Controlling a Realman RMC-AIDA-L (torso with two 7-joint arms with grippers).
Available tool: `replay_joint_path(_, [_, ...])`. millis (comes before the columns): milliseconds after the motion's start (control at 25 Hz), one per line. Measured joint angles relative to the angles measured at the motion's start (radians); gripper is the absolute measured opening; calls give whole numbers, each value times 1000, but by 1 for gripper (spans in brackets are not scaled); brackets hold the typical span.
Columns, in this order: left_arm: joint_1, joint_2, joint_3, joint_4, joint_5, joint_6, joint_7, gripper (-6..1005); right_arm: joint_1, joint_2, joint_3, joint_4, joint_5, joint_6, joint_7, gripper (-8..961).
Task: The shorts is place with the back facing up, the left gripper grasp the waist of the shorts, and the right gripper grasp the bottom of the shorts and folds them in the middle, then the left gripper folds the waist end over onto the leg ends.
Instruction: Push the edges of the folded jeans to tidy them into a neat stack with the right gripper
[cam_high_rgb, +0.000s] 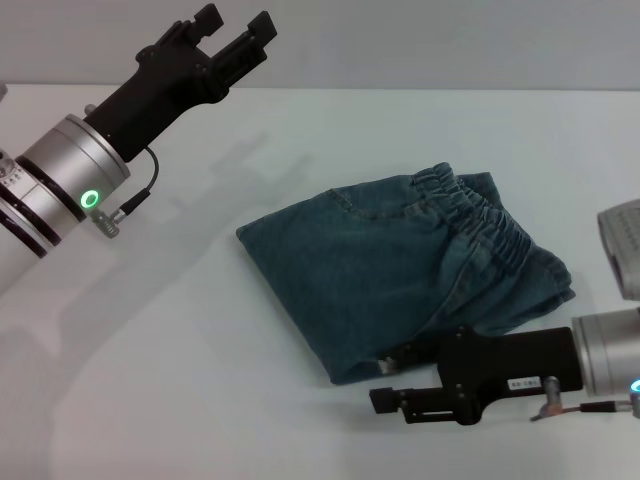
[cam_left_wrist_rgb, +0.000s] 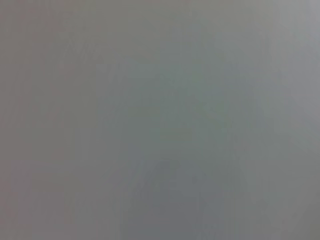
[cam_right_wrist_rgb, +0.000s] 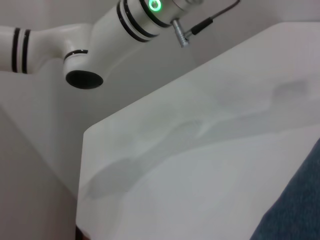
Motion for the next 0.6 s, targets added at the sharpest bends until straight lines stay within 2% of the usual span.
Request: replay_joint_path(600, [1, -2, 3, 0, -11, 0, 0, 842, 70, 9, 0, 60, 57, 124, -5, 527])
